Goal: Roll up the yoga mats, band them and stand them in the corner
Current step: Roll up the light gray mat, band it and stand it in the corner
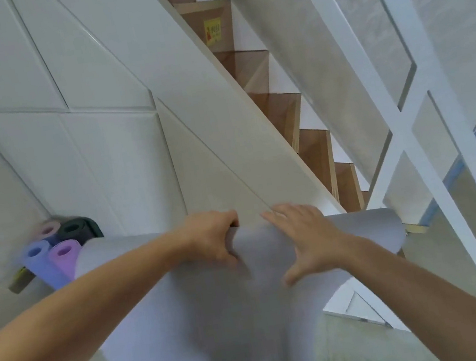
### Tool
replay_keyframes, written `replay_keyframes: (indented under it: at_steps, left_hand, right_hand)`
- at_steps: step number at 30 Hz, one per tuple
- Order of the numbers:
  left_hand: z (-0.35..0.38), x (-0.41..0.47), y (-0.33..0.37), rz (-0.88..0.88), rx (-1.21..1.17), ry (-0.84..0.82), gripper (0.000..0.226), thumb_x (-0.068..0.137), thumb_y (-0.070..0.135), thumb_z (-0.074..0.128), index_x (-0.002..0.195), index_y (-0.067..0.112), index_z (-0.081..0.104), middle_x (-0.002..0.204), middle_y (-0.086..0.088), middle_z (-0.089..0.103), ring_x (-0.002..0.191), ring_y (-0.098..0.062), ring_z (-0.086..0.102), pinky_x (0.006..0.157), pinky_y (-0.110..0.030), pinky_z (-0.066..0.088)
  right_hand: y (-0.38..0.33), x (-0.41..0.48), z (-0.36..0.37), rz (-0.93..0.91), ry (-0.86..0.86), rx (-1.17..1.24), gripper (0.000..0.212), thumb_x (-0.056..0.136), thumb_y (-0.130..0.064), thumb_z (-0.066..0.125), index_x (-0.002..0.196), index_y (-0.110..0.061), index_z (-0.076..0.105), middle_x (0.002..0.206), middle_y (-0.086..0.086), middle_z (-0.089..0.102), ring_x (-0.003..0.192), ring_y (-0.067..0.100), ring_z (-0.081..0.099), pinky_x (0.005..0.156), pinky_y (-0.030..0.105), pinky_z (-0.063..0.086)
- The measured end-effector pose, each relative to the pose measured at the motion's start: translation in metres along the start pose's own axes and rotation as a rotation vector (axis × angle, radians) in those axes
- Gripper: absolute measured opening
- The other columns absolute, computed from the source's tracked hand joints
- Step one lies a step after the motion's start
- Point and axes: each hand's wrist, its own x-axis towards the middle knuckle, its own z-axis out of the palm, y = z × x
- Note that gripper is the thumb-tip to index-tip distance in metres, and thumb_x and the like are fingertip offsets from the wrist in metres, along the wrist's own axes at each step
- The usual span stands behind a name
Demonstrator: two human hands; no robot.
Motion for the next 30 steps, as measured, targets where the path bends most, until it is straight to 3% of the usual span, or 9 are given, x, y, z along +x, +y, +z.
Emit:
replay_keyframes:
  at_steps: [3, 5, 10, 12, 15, 18, 22, 27, 30]
  left_hand:
    - [0.017, -0.014, 0.002, 0.301, 0.432, 0.509, 0.057, 0.055, 0.043, 0.082, 0.096, 0.017, 0.053, 0.086, -0.002, 0.061, 0.074, -0.026, 0.060, 0.052, -0.031, 0.037]
    - [0.025, -0.023, 0.000, 0.304, 0.497, 0.611, 0.065, 0.048, 0.046, 0.083, 0.095, 0.016, 0.051, 0.085, -0.004, 0.057, 0.071, -0.026, 0.056, 0.050, -0.032, 0.040]
    - [-0.013, -0.025, -0.003, -0.081, 0.003, -0.039, 0.127, 0.038, 0.086, 0.067, 0.144, 0.029, 0.031, 0.131, 0.001, 0.046, 0.121, -0.023, 0.046, 0.104, -0.043, 0.041]
    - [-0.022, -0.023, -0.003, -0.126, -0.286, -0.328, 0.117, 0.034, 0.077, 0.077, 0.137, 0.033, 0.044, 0.127, 0.010, 0.056, 0.119, -0.020, 0.054, 0.106, -0.040, 0.044]
    - [-0.008, -0.030, 0.002, -0.145, -0.292, -0.325, 0.080, 0.043, 0.058, 0.089, 0.112, 0.030, 0.059, 0.107, 0.010, 0.067, 0.101, -0.020, 0.063, 0.088, -0.032, 0.053]
    - [0.022, -0.034, 0.005, 0.068, 0.232, 0.150, 0.073, 0.056, 0.058, 0.083, 0.115, 0.025, 0.056, 0.104, 0.001, 0.066, 0.092, -0.026, 0.065, 0.073, -0.035, 0.048]
    - [0.043, -0.040, 0.006, 0.275, 0.538, 0.576, 0.081, 0.045, 0.054, 0.086, 0.110, 0.015, 0.060, 0.088, -0.004, 0.060, 0.071, -0.026, 0.057, 0.061, -0.037, 0.045]
    - [0.007, -0.040, 0.005, -0.054, 0.107, 0.025, 0.094, 0.055, 0.068, 0.078, 0.134, 0.031, 0.044, 0.122, 0.005, 0.054, 0.108, -0.021, 0.057, 0.088, -0.037, 0.046]
    - [-0.008, -0.034, 0.001, -0.222, -0.294, -0.273, 0.081, 0.056, 0.056, 0.090, 0.123, 0.032, 0.052, 0.117, 0.009, 0.061, 0.108, -0.019, 0.059, 0.092, -0.033, 0.048]
  right_hand:
    - [0.011, 0.006, -0.022, 0.085, -0.073, 0.142, 0.096, 0.058, -0.058, 0.086, 0.140, -0.038, 0.041, 0.134, -0.008, 0.056, 0.126, 0.018, 0.051, 0.103, 0.037, 0.039]
    - [0.007, 0.007, -0.021, 0.077, 0.065, 0.093, 0.069, 0.061, -0.053, 0.084, 0.119, -0.035, 0.051, 0.109, -0.011, 0.063, 0.102, 0.017, 0.060, 0.079, 0.035, 0.046]
    - [-0.004, 0.004, 0.026, -0.129, 0.780, -0.324, 0.041, 0.065, -0.030, 0.084, 0.097, -0.014, 0.065, 0.082, 0.006, 0.061, 0.069, 0.027, 0.057, 0.059, 0.036, 0.045]
    - [-0.010, -0.001, 0.041, -0.186, 0.930, -0.355, 0.029, 0.074, -0.023, 0.079, 0.096, -0.014, 0.063, 0.081, 0.007, 0.060, 0.068, 0.027, 0.054, 0.060, 0.037, 0.046]
    - [-0.019, -0.010, 0.033, -0.149, 0.541, -0.275, 0.073, 0.058, -0.048, 0.085, 0.119, -0.020, 0.057, 0.105, 0.003, 0.060, 0.090, 0.026, 0.060, 0.072, 0.037, 0.048]
    - [-0.006, -0.014, 0.001, 0.038, -0.044, 0.068, 0.115, 0.050, -0.070, 0.078, 0.149, -0.033, 0.034, 0.145, -0.006, 0.046, 0.131, 0.021, 0.046, 0.105, 0.039, 0.039]
    - [0.001, -0.013, -0.017, 0.162, -0.092, 0.254, 0.069, 0.051, -0.060, 0.085, 0.107, -0.034, 0.056, 0.103, -0.013, 0.065, 0.097, 0.018, 0.062, 0.083, 0.036, 0.051]
    - [-0.006, -0.005, 0.020, 0.007, 0.604, -0.241, 0.066, 0.047, -0.054, 0.091, 0.095, -0.018, 0.063, 0.083, -0.001, 0.062, 0.071, 0.025, 0.060, 0.059, 0.033, 0.042]
    - [-0.009, -0.004, 0.031, -0.072, 0.724, -0.365, 0.066, 0.043, -0.051, 0.090, 0.091, -0.014, 0.064, 0.078, 0.004, 0.057, 0.065, 0.026, 0.056, 0.057, 0.034, 0.039]
